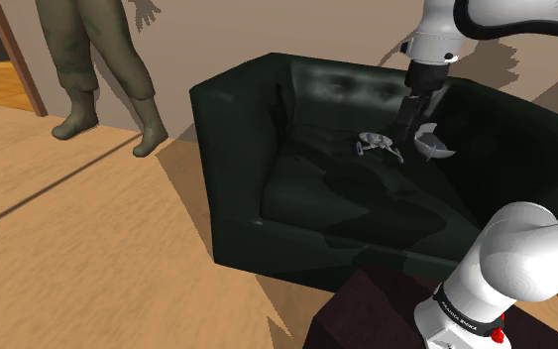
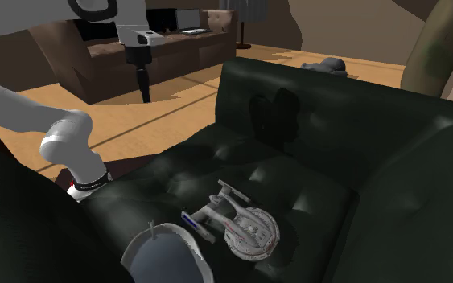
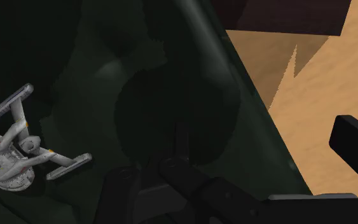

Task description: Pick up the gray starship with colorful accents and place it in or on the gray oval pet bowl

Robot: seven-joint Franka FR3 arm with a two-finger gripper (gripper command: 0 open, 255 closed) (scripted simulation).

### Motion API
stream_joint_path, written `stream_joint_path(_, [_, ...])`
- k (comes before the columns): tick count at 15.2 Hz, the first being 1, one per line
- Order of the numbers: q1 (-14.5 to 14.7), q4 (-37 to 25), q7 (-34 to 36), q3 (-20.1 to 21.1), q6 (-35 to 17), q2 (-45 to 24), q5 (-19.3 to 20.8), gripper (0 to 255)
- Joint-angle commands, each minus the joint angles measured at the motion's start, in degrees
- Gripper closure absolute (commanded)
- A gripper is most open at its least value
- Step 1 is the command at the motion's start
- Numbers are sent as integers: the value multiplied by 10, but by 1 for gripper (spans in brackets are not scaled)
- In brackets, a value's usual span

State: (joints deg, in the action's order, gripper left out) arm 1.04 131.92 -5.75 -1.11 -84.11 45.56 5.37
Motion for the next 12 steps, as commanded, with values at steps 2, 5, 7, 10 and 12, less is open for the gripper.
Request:
stream_joint_path(2, [-2, 4, -17, -14, -11, -4, 8, 0])
stream_joint_path(5, [-8, 12, -65, -56, -43, -23, 31, 0])
stream_joint_path(7, [-12, 13, -98, -84, -66, -40, 44, 0])
stream_joint_path(10, [-15, 9, -146, -126, -101, -72, 60, 0])
stream_joint_path(12, [-16, 2, -179, -154, -124, -97, 68, 0])
